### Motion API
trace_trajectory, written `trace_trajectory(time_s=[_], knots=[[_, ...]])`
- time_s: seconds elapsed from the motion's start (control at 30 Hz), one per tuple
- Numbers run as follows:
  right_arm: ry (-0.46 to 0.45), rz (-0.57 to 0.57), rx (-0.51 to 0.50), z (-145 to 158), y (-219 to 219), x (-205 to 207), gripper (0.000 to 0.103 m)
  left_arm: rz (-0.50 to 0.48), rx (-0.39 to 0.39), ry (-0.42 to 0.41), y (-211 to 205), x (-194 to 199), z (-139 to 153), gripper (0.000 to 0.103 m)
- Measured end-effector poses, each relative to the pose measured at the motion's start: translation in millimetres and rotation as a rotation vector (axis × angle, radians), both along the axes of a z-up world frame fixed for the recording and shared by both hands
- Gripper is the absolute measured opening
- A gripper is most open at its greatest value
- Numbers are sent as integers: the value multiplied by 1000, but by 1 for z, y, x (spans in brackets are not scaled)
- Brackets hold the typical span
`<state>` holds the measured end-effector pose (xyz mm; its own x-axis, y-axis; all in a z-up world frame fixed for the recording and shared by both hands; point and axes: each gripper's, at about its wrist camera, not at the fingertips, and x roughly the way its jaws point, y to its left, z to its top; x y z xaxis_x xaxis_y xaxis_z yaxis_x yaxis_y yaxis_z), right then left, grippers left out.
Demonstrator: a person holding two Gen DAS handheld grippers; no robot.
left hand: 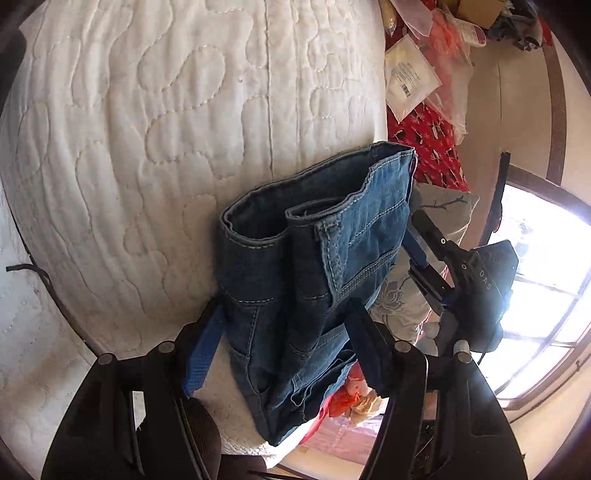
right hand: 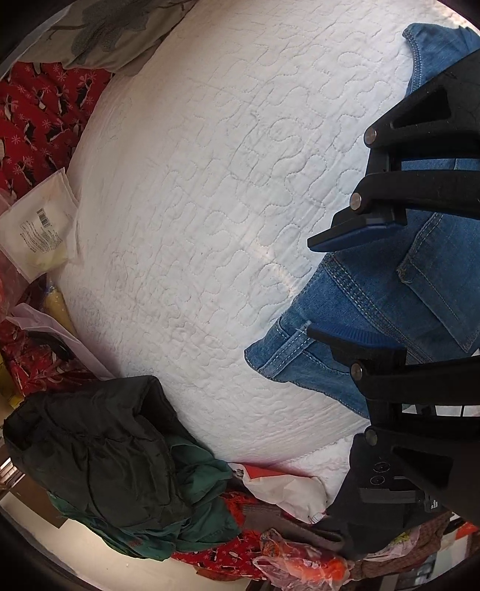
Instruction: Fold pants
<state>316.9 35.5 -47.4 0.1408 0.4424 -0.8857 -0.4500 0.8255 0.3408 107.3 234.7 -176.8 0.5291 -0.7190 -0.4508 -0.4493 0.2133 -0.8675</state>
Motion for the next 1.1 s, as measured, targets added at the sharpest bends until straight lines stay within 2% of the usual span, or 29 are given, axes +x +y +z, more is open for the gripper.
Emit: trace_trajectory(time_s=[0.3, 0.37, 0.43, 0.47, 0.5, 0.53, 0.57, 0.63, 0.8, 0.93, 1.1], knots=[[-12, 217, -87, -16, 63, 21, 56, 3, -13, 49, 3, 9, -5, 68], [3, 256, -131, -27, 79, 25, 56, 9, -31, 70, 3, 17, -6, 77], [-4, 305, -199, -36, 94, 23, 55, 12, -25, 86, 3, 21, -3, 77], [-36, 334, -236, -37, 101, 19, 50, 8, -15, 82, 3, 21, 0, 76], [-66, 361, -238, -33, 105, 14, 41, 5, 7, 71, 3, 20, 4, 70], [-80, 375, -240, -29, 106, 10, 28, -10, 43, 66, 2, 19, 8, 53], [-91, 371, -246, -26, 104, 9, 21, -27, 76, 64, 0, 18, 11, 35], [-100, 348, -218, -19, 96, 7, 17, -47, 127, 60, -3, 16, 15, 26], [-133, 278, -103, 13, 72, -7, 16, -64, 231, 14, -12, 10, 42, 23], [-151, 239, -28, 44, 45, -19, 16, -96, 376, -74, -29, -1, 85, 23], [-186, 159, 76, 83, -11, -37, 16, -173, 559, -213, -73, -11, 145, 23]])
